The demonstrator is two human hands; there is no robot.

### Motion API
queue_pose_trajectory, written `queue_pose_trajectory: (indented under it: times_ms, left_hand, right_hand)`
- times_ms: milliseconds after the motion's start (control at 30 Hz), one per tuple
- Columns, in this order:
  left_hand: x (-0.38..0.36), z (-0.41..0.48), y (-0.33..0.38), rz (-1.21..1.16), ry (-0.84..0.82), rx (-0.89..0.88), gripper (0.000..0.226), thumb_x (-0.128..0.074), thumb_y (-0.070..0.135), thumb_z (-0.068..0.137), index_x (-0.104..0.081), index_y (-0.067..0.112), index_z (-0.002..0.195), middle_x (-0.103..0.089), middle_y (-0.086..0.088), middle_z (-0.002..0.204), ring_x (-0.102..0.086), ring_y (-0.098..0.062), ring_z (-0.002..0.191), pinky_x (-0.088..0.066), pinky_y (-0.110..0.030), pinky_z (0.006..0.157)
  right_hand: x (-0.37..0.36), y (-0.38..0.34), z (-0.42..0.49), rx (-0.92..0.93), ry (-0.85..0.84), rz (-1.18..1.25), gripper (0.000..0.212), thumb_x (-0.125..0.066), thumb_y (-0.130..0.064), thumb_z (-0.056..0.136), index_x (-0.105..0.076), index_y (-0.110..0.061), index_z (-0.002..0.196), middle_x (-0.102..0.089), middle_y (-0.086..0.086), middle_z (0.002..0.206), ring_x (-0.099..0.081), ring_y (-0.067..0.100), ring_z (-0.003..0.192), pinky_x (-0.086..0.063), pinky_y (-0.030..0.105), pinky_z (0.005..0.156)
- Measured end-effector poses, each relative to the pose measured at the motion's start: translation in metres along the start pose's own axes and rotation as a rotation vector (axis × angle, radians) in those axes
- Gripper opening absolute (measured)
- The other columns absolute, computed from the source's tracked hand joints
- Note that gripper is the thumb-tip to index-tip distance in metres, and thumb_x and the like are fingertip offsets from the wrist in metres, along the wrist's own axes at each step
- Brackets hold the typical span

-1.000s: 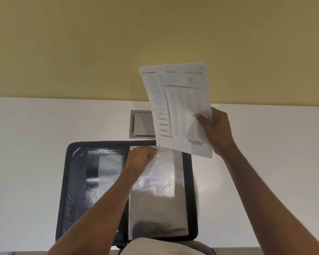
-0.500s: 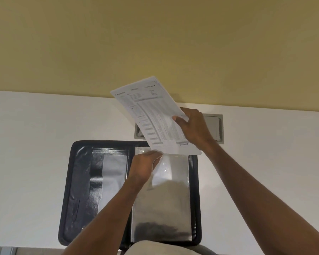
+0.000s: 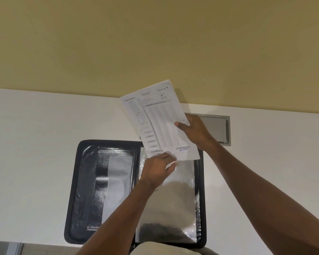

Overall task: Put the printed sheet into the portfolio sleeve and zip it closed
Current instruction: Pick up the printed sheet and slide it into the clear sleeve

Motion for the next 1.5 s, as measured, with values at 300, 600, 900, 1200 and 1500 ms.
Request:
queue_pose_trajectory:
  times_ms: [300,600,900,1200,1500]
  left_hand:
    - [-0.019,0.005,0.053,-0.005,-0.029,0.014,0.018,-0.059,0.032,0.100,-0.070,0.018,0.094,-0.070,0.002,0.094,-0.066,-0.024,0.082,-0.049,-0.034,0.063]
    - [-0.019,0.018,0.078,0.065,-0.072,0.262,0.015,-0.055,0.020,0.093,-0.064,0.021,0.081,-0.069,0.000,0.077,-0.066,-0.027,0.068,-0.051,-0.034,0.059]
    - [-0.017,0.021,0.096,0.190,-0.178,0.253,0.014,-0.058,0.005,0.094,-0.066,0.016,0.096,-0.066,-0.004,0.098,-0.069,-0.029,0.086,-0.047,-0.035,0.063]
    - [-0.016,0.021,0.092,0.228,-0.102,0.059,0.011,-0.082,0.004,0.073,-0.075,0.012,0.076,-0.067,-0.003,0.092,-0.065,-0.021,0.086,-0.058,-0.034,0.055]
    - [-0.021,0.019,0.077,0.213,-0.063,-0.088,0.023,-0.091,0.006,0.063,-0.074,0.015,0.076,-0.066,0.000,0.082,-0.063,-0.017,0.074,-0.055,-0.030,0.055]
  right_hand:
    - [-0.005,0.016,0.008,-0.048,-0.021,0.083,0.035,-0.070,-0.016,0.098,-0.068,-0.015,0.133,-0.074,-0.005,0.123,-0.074,0.004,0.104,-0.057,0.015,0.081]
    - [-0.015,0.020,0.017,-0.076,-0.016,0.072,0.038,-0.070,-0.016,0.098,-0.066,-0.013,0.136,-0.072,0.001,0.128,-0.072,0.013,0.105,-0.057,0.016,0.080]
    - [-0.016,0.025,0.019,-0.089,-0.003,0.056,0.038,-0.069,-0.016,0.098,-0.066,-0.011,0.136,-0.071,0.005,0.131,-0.071,0.022,0.112,-0.058,0.031,0.091]
    - [-0.018,0.033,0.012,-0.149,0.051,0.102,0.033,-0.068,-0.014,0.099,-0.068,-0.011,0.132,-0.073,0.001,0.121,-0.071,0.012,0.099,-0.056,0.012,0.073]
    - [-0.024,0.048,0.007,-0.259,0.070,0.243,0.033,-0.071,-0.014,0.097,-0.069,-0.009,0.130,-0.075,0.005,0.122,-0.072,0.019,0.106,-0.059,0.034,0.091]
Point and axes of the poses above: each hand's wrist, its own z-axis towards the middle knuckle, its own x-axis out of the back of the hand, y = z × x, the point moved 4 cm from there along z, towards the middle knuckle
